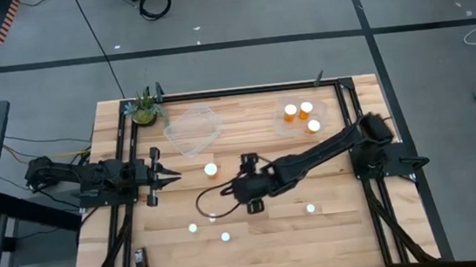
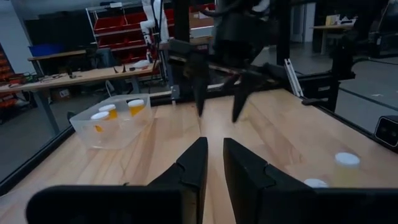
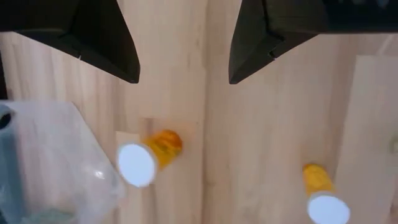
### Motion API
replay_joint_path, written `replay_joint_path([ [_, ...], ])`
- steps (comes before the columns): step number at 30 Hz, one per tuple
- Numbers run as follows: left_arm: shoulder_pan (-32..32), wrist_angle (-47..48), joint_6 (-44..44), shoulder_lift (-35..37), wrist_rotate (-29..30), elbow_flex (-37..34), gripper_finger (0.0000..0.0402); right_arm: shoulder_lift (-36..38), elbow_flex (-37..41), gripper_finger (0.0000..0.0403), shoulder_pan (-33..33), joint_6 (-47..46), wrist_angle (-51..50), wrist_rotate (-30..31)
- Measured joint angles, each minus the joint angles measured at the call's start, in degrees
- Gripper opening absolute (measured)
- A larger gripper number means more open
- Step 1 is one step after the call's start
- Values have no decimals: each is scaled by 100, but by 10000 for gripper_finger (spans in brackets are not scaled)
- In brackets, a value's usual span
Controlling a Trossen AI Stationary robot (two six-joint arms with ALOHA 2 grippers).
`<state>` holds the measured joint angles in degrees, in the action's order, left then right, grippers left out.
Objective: Pick and place medicine bottles into bin by pill shape (circle, oval)
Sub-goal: Put the small orange pill bottle into the left transparent bin
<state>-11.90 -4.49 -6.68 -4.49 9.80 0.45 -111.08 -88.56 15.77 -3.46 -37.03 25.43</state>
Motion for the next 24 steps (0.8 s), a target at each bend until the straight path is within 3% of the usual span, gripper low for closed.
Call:
replay_joint_path([
  [3, -2, -123, 164, 0, -2, 0, 61, 572, 781, 252, -9, -86, 470, 7],
  [8, -9, -157, 1478, 2, -21, 0, 61, 1549, 1826, 252, 0, -458, 859, 128],
  [15, 5, -78, 2218, -51, 163, 41, 48, 2805, 3109, 252, 17, -754, 1386, 333],
  [24, 364, 575, 2388, -1189, 859, 725, 46, 3861, 4325, 252, 0, -1006, 2095, 522],
])
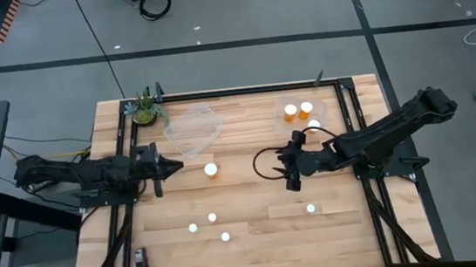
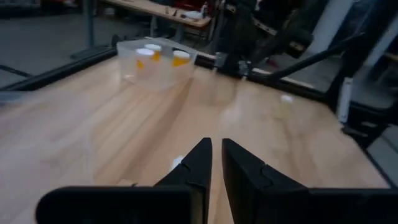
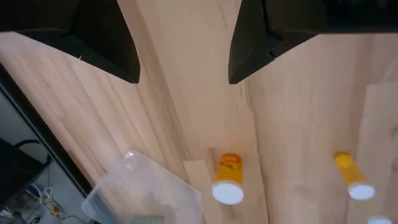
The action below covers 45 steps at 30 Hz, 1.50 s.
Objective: Pick and place medicine bottles into bin by pill shape (circle, oval)
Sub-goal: Put the small orange pill bottle into the left transparent bin
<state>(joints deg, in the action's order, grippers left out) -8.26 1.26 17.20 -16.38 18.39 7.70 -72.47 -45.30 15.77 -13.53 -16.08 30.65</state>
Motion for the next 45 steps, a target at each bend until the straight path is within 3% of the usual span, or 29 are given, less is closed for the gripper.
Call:
replay_joint_path([
  [6, 239, 156, 43, -966, -101, 304, 52, 158, 198, 252, 0, -46, 0, 85],
  [11, 271, 134, 234, -1752, -598, 495, 53, 158, 208, 252, 0, 18, -108, 98],
  [19, -137, 405, 298, -2791, -1309, 879, 72, 155, 210, 252, 0, -2, -180, 202],
  [30, -1228, 859, 318, -4084, -1318, 1646, 145, 155, 210, 252, -2, -81, -253, 324],
  [36, -1468, 911, 316, -4812, -1314, 2183, 177, 153, 210, 252, -2, -89, -260, 326],
  [45, -1742, 1817, 266, -5917, -1232, 3354, 199, 151, 208, 252, -2, -104, -264, 357],
])
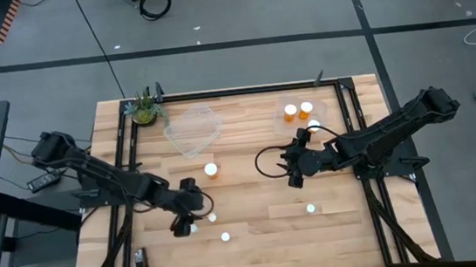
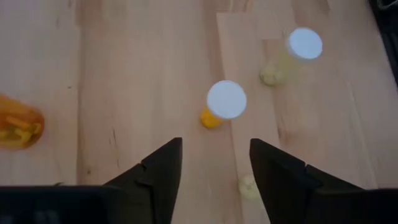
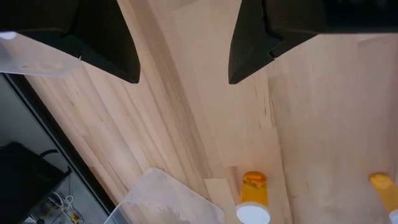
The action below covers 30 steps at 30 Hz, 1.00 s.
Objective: Pick and place medicine bottles into bin by pill shape (circle, oval)
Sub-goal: Put the small orange pill bottle into the left transparent bin
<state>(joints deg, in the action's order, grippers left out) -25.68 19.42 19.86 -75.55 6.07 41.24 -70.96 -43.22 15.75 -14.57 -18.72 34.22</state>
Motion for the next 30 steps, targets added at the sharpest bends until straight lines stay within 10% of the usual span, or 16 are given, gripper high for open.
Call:
replay_joint_path([
  [16, -76, 1965, 76, -1673, 39, 2052, 215, -2, -2, 252, 0, -9, -210, 35],
  [30, -76, 2222, 87, -2214, 63, 2360, 247, -2, -2, 252, 0, -35, -203, 32],
])
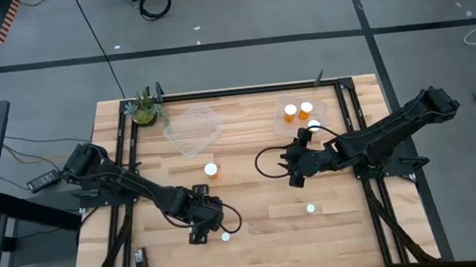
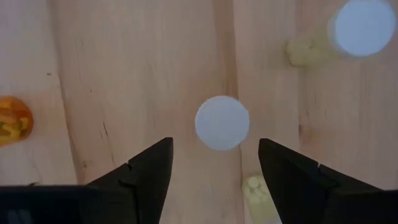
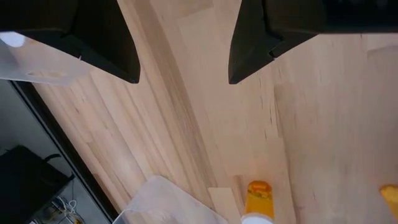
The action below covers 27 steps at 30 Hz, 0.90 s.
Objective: Pick and place medicine bottles into bin by pill shape (circle, oval)
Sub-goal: Put the small orange pill bottle into the left transparent bin
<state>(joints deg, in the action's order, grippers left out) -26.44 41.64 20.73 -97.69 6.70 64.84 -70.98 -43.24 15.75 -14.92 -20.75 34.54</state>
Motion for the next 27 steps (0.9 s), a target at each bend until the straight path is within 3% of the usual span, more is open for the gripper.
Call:
replay_joint_path([
  [27, 22, -363, -87, -264, 210, 0, 184, 0, -4, 252, 2, -15, 89, -4],
])
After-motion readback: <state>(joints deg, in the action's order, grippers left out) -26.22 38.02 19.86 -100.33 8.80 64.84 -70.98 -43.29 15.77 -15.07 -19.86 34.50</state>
